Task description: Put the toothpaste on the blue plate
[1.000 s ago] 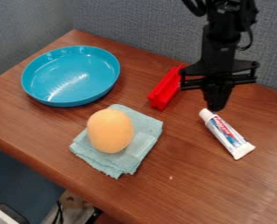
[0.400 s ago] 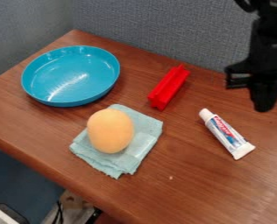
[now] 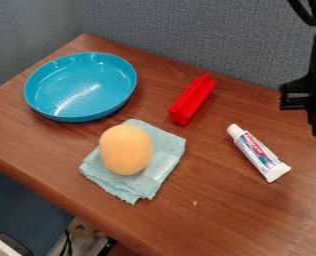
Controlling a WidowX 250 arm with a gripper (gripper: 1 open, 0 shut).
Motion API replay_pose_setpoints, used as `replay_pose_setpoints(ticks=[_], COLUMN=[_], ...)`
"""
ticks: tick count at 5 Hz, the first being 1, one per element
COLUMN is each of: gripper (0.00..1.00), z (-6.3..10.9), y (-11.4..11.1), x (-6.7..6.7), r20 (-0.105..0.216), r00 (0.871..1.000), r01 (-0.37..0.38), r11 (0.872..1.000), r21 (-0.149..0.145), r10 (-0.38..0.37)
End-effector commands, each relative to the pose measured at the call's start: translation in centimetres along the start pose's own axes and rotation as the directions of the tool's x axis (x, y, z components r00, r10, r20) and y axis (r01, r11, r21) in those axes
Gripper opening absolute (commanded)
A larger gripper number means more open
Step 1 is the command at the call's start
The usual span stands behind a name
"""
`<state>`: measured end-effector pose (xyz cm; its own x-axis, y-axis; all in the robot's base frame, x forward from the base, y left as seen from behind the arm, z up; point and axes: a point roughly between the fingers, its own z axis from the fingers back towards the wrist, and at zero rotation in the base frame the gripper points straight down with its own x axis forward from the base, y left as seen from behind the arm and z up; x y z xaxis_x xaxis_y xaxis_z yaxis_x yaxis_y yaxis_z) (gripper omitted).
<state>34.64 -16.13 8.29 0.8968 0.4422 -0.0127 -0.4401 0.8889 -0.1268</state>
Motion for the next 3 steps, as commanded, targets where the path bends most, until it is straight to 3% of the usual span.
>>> replay_pose_setpoints(ticks=[1, 3], gripper=[0.0, 0.0], z=[1.16, 0.69], y=[-0.22, 0.71], x=[0.38, 1.23], r20=[0.031, 0.042], r00=[0.999, 0.999], r01=[0.009, 0.005], r11=[0.999, 1.0], r21=[-0.03, -0.019], r10=[-0.008, -0.005])
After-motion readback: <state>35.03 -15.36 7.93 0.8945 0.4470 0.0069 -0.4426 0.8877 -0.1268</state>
